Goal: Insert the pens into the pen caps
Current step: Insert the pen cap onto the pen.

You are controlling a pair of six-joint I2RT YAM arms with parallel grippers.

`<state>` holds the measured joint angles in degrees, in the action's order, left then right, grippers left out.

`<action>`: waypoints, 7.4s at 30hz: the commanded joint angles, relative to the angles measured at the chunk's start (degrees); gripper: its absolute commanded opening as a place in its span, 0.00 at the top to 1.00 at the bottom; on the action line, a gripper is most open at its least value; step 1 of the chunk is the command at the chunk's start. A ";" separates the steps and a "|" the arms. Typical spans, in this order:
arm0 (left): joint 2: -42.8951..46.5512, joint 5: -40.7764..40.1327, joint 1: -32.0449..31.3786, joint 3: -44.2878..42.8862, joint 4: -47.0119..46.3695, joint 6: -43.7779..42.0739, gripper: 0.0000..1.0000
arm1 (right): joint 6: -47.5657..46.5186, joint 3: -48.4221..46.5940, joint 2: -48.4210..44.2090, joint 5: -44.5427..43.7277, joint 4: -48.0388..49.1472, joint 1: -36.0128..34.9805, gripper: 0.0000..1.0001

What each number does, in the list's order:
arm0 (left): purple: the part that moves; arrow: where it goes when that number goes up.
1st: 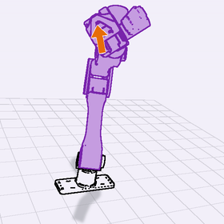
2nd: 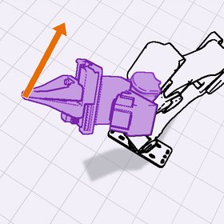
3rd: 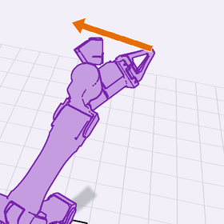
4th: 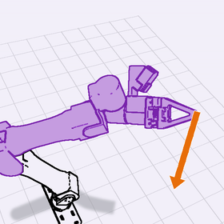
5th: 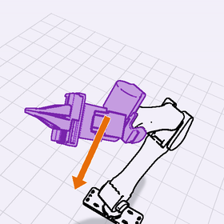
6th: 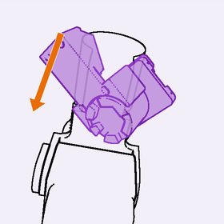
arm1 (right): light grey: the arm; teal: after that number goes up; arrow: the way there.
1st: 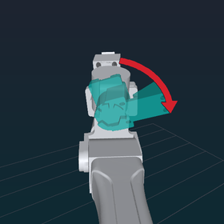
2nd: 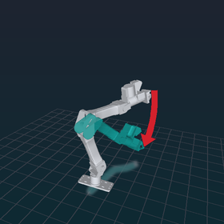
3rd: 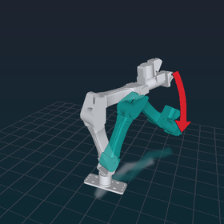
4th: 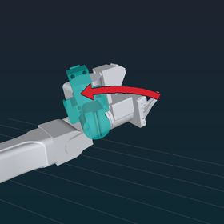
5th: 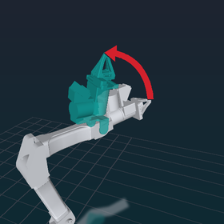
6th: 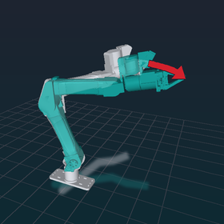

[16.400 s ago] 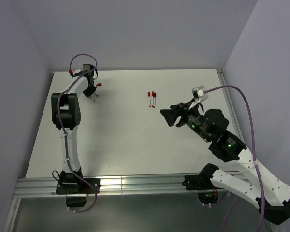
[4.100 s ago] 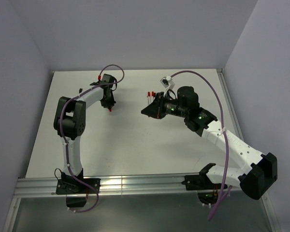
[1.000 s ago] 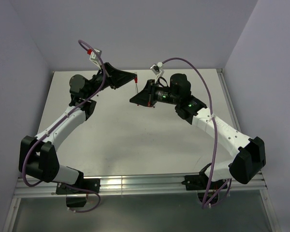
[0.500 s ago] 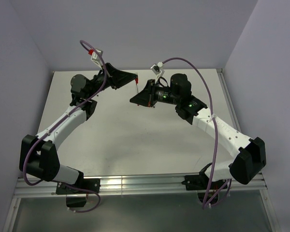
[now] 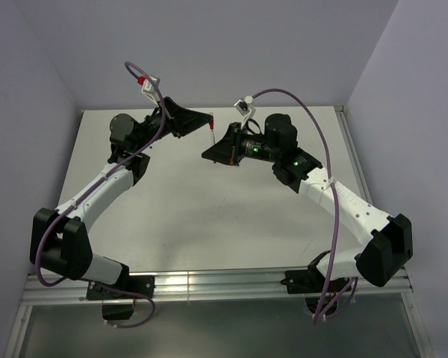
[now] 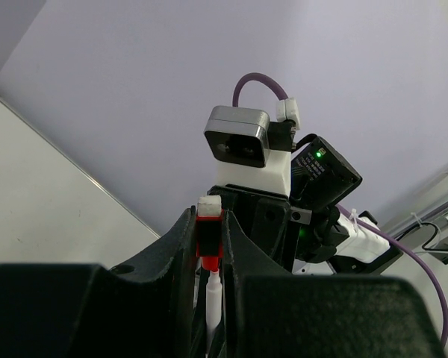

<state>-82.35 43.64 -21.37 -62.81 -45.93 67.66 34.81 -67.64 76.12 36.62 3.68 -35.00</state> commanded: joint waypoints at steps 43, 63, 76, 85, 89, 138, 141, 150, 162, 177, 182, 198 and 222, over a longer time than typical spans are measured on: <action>2.45 3.56 -3.24 -1.44 4.36 -3.15 1.00 | -1.85 -2.50 -3.69 -4.45 0.10 1.17 1.00; 5.18 2.68 -5.70 1.10 7.17 -5.61 1.00 | -2.38 -2.32 -4.84 -6.65 -0.43 2.22 1.00; 5.79 2.07 -7.02 1.98 10.86 -7.98 1.00 | -2.90 -2.76 -5.28 -7.27 -1.05 2.66 1.00; 5.79 1.98 -8.78 3.13 12.89 -9.30 1.00 | -2.90 -2.76 -5.36 -7.44 -1.13 3.10 1.00; 5.71 1.80 -9.48 3.57 12.97 -9.38 1.00 | -2.90 -2.76 -5.63 -7.35 -1.13 3.27 1.00; 6.50 1.01 -11.42 6.55 17.89 -14.92 1.00 | -3.34 -4.34 -5.89 -7.53 -2.28 4.24 1.00; 6.58 1.19 -11.86 7.52 17.55 -15.80 1.00 | -3.08 -4.52 -5.98 -7.18 -1.93 4.68 1.00; 6.32 1.89 -14.49 7.08 19.21 -16.86 1.00 | -3.08 -4.70 -5.89 -7.09 -1.75 5.21 1.00; 10.01 -0.74 -18.53 12.97 23.51 -19.40 1.00 | -3.17 -4.87 -6.16 -7.18 -1.75 6.09 1.00; 9.48 -0.57 -19.50 11.57 23.61 -19.84 1.00 | -3.17 -5.31 -5.63 -5.60 -2.45 6.18 1.00; 10.19 -1.54 -19.50 9.63 25.89 -21.08 1.00 | -2.90 -5.31 -5.28 -4.54 -2.36 6.09 1.00; 9.92 -3.56 -19.50 4.89 30.46 -22.65 1.00 | -3.96 -5.58 -5.72 -2.96 -3.24 5.39 1.00; 10.63 -9.09 -17.31 -1.88 36.00 -26.08 0.73 | -6.42 -6.10 -6.15 -1.73 -5.26 2.84 1.00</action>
<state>-72.60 26.94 -36.62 -63.68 -14.31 42.22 29.06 -69.38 71.68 38.30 -10.63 -32.01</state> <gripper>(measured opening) 0.266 0.176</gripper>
